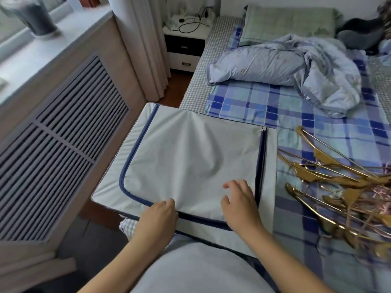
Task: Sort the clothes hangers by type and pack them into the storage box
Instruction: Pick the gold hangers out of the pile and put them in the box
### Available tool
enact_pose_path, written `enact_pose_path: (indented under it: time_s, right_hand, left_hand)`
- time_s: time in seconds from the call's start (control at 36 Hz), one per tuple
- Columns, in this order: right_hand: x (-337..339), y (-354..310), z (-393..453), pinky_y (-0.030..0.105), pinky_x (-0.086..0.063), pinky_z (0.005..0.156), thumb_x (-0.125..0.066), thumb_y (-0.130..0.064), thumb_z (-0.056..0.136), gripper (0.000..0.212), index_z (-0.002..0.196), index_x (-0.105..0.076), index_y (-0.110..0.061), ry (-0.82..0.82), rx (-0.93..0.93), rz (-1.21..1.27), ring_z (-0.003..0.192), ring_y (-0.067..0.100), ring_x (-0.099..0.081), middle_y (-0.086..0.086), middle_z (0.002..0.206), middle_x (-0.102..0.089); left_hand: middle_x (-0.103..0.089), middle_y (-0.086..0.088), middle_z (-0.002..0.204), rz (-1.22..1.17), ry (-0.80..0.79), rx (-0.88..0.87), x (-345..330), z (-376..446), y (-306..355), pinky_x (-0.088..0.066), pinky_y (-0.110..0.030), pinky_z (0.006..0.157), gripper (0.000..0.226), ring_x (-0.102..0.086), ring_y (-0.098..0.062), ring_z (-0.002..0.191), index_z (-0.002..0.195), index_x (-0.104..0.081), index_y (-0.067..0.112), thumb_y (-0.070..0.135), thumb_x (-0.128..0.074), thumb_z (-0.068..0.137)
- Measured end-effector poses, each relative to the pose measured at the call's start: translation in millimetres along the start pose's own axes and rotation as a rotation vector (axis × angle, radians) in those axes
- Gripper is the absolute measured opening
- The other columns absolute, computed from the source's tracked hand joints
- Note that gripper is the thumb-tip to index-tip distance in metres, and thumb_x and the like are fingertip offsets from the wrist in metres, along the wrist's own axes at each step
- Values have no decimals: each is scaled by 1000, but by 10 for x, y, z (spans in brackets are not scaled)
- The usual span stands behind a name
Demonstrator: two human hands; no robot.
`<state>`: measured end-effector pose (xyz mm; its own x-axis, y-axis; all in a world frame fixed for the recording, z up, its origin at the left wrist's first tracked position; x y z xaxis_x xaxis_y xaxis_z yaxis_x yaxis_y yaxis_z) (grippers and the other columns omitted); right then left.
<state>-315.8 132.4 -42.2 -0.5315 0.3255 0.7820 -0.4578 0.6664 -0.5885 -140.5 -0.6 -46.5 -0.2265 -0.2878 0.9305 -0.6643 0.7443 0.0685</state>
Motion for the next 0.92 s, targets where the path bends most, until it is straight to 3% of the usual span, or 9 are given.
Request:
enact_pose_path:
  time_s: [0.08,0.25,0.44,0.56,0.67,0.72,0.78,0.83,0.92]
  right_hand:
    - [-27,-6,-203,14,-27,95,-48,-14,98,30,127,-55,-19,1,1,-10,126,10,-33,-9,134,-39]
    - [88,164,-351,18,-28,104,-47,-13,97,33,130,-51,-18,24,-76,-37,144,16,-13,-3,151,-25]
    - [-108,133,-398,40,-16,123,-45,-30,101,48,148,-35,-23,-181,-103,-164,149,28,-3,3,162,-13]
    - [-242,-390,-334,38,-17,119,-48,-41,100,52,148,-38,-24,-226,104,-221,143,26,-16,2,155,-27]
    - [-552,-1023,-179,34,-17,118,-61,-42,93,53,141,-49,-22,-216,408,-251,139,24,-24,2,150,-37]
    - [-670,-1192,-127,36,-33,111,-68,-36,88,42,126,-62,-19,-195,512,-266,126,25,-39,3,134,-51]
    - [-713,-1254,-111,37,-50,89,-68,-22,85,17,102,-71,-16,-167,574,-313,101,23,-52,1,106,-62]
    - [-705,-1229,-94,36,-54,65,-67,-10,79,6,79,-70,-15,-118,566,-351,79,21,-54,-1,80,-61]
    - [-680,-1172,-44,34,-51,59,-62,-11,79,8,74,-66,-16,-69,513,-325,72,18,-52,-4,74,-57]
  left_hand:
    - [-51,0,83,95,-82,37,8,-30,27,-35,-36,66,20,-54,-29,80,88,-41,20,34,-45,102]
    - [-60,-2,78,-31,-165,25,-149,43,5,-47,-37,63,22,-57,-28,73,79,-56,13,20,-43,95]
    - [-55,3,72,-159,166,-174,34,-117,31,-45,-38,61,30,-51,-23,69,70,-41,22,16,-52,98]
    - [-48,3,71,-344,358,-131,120,-259,-156,-44,-43,59,26,-47,-27,67,75,-37,25,30,-38,100]
    - [-48,0,75,-251,455,-132,246,-333,-212,-39,-40,55,24,-47,-30,68,76,-48,18,28,-39,96]
    - [-47,2,75,-176,459,-95,282,-335,-288,-31,-35,58,19,-47,-29,69,75,-47,19,24,-45,93]
    - [-46,3,73,-139,462,-74,346,-295,-396,-27,-34,60,20,-46,-28,69,73,-44,21,22,-49,92]
    - [-49,2,75,-89,452,-35,427,-221,-605,-29,-35,60,21,-46,-27,70,74,-44,21,19,-52,93]
    - [-57,-2,80,29,403,66,570,-83,-1124,-36,-38,62,16,-53,-29,76,76,-52,18,17,-59,90]
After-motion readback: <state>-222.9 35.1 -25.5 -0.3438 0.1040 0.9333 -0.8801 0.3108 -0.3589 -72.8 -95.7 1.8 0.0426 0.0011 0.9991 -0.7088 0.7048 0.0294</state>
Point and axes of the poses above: each hand's wrist, its own z-axis towards the middle knuckle, its own x-axis out of the back of the hand, y = z × x, the point moved 10 cm from there along z, towards the middle knuckle
